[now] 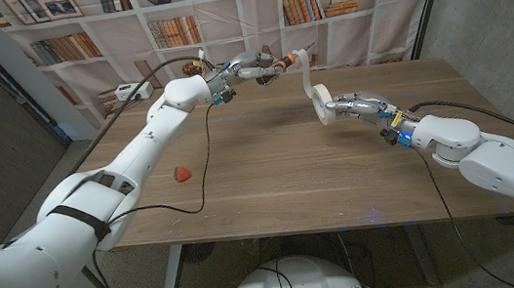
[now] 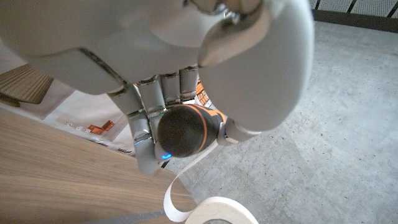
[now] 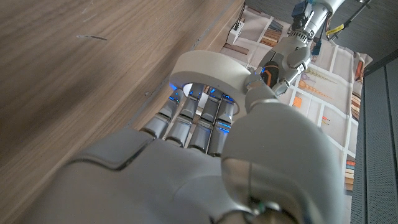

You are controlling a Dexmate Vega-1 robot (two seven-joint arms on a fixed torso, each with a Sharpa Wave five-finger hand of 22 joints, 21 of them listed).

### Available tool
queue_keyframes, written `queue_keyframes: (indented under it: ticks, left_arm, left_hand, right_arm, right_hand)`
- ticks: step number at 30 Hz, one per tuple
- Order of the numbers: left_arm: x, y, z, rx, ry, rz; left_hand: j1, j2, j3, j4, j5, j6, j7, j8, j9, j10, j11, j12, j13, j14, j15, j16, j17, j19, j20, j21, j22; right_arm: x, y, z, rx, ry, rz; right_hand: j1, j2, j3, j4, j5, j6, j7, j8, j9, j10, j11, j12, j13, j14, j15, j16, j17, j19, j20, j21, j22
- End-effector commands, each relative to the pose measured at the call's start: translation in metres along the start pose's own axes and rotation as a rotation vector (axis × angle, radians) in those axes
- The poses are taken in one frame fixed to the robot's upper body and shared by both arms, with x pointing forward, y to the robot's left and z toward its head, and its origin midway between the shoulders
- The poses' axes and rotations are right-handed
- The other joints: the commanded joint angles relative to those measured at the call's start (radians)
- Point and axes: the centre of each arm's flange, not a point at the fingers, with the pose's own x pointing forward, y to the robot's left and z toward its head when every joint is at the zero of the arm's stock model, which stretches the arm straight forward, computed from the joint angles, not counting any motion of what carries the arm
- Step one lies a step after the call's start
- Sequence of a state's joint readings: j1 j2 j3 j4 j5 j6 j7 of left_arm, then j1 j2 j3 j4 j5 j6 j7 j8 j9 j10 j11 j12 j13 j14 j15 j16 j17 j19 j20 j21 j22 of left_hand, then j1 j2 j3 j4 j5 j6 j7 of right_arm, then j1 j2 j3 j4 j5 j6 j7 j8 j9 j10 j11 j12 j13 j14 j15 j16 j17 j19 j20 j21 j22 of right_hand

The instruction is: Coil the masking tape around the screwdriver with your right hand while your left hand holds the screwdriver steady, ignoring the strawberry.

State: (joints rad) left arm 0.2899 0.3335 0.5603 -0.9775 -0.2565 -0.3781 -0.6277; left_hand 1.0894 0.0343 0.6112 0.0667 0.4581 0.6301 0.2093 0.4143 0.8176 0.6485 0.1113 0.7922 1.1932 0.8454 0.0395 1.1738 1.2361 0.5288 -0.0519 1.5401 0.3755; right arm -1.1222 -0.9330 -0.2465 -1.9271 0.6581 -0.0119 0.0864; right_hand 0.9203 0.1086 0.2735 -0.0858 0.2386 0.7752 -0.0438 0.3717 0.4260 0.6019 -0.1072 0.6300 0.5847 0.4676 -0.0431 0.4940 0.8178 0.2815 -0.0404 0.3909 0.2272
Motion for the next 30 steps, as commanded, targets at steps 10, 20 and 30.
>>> queue_keyframes:
  ticks: [10,20,30]
  left_arm:
    - [-0.001,-0.002,-0.005,-0.162,-0.032,-0.056]
    - [-0.004,-0.002,-0.004,-0.193,-0.026,-0.108]
    - [-0.007,-0.004,-0.002,-0.175,-0.003,-0.150]
  left_hand:
    - [0.101,0.113,0.053,-0.020,-0.011,0.178,-0.149,0.097,-0.003,0.141,-0.179,0.012,-0.001,0.145,-0.228,0.015,-0.001,0.008,-0.051,0.005,-0.002]
    - [0.101,0.114,0.054,-0.022,-0.017,0.175,-0.149,0.097,-0.001,0.137,-0.175,0.016,-0.002,0.143,-0.229,0.021,-0.001,0.007,-0.053,0.005,-0.001]
    - [0.100,0.115,0.056,-0.023,-0.021,0.173,-0.149,0.095,-0.001,0.135,-0.175,0.017,-0.008,0.140,-0.228,0.025,-0.001,0.007,-0.052,0.003,-0.004]
  right_arm:
    - [0.027,0.019,0.001,-0.265,0.087,-0.153]
    - [0.045,0.027,-0.002,-0.476,0.110,-0.357]
    - [0.059,0.022,-0.007,-0.564,0.114,-0.487]
  right_hand:
    - [0.073,0.076,0.140,0.140,0.005,0.058,0.050,0.279,-0.001,-0.006,-0.009,0.010,0.004,-0.003,-0.140,-0.014,0.004,-0.002,-0.013,0.013,0.001]
    - [0.072,0.077,0.142,0.144,0.007,0.047,0.044,0.285,0.006,-0.016,-0.021,0.010,0.009,-0.011,-0.148,-0.027,0.004,0.002,-0.017,0.019,0.000]
    - [0.067,0.078,0.142,0.151,0.008,0.039,0.033,0.290,0.005,-0.018,-0.026,0.010,0.009,0.000,-0.156,-0.034,0.005,0.016,-0.021,0.029,-0.001]
